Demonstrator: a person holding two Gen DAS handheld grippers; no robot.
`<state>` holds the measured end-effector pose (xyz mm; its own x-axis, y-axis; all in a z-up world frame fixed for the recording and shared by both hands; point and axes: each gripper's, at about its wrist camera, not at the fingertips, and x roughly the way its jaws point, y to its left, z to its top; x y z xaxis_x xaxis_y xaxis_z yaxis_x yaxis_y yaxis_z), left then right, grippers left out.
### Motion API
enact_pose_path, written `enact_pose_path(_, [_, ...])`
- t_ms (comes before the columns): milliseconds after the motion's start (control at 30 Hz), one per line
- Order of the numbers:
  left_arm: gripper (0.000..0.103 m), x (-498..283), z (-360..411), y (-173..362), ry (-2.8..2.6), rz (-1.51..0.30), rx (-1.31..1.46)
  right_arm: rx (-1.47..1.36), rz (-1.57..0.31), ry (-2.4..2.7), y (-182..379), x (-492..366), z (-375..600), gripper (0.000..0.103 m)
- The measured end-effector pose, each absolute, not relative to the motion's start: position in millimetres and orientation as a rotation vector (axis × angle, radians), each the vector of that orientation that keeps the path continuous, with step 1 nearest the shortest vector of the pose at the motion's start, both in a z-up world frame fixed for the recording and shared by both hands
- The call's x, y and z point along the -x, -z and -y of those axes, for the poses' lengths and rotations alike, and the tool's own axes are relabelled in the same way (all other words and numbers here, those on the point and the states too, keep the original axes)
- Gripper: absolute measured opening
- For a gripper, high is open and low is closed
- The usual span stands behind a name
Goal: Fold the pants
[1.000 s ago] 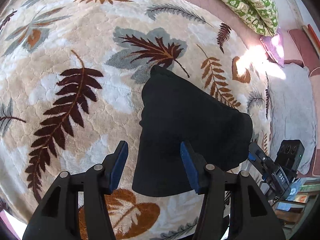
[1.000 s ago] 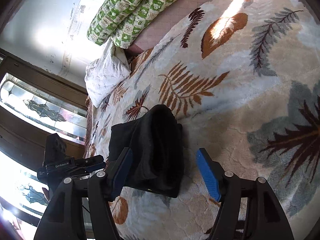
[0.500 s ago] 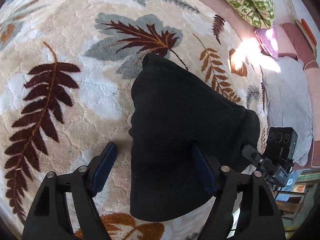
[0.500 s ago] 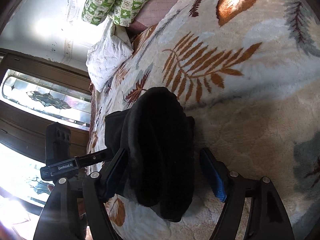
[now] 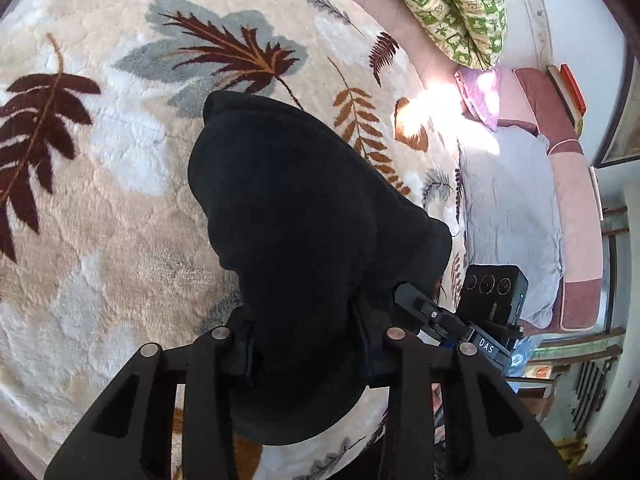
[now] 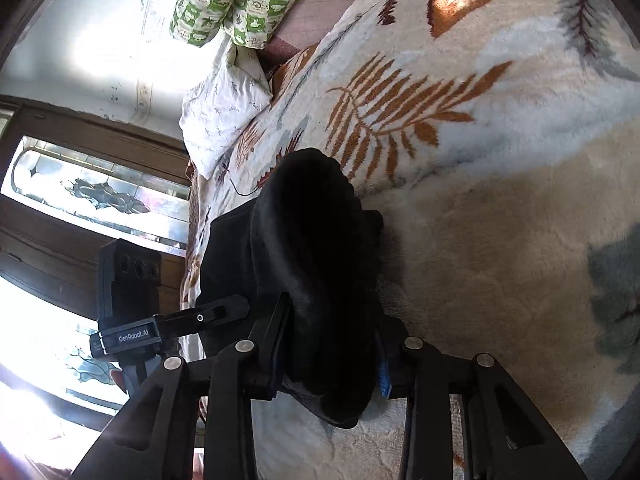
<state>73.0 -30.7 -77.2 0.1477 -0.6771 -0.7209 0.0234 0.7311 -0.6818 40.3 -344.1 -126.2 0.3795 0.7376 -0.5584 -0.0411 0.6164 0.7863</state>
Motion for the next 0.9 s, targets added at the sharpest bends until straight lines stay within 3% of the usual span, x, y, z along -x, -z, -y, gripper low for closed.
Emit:
enact_pose_path(400, [0.034,-28.5,-30.1,19.2,0.457,-1.208,0.523,-0.756,-1.023,-0.642,83.7,-19.6,294.5,0.033])
enact_pose_path(700, [0.035,-18.2,-70.2,54.3,0.291,-1.25,0.435,-0.59,-1.089,-0.669,82.2,-24.6,201.9,0.033])
enact_pose_path(900, [0.05,-18.5,-72.1,68.4,0.284,-1.215,0.416,-0.443,-1.108,-0.599,95.5,-25.0,174.2,0.036])
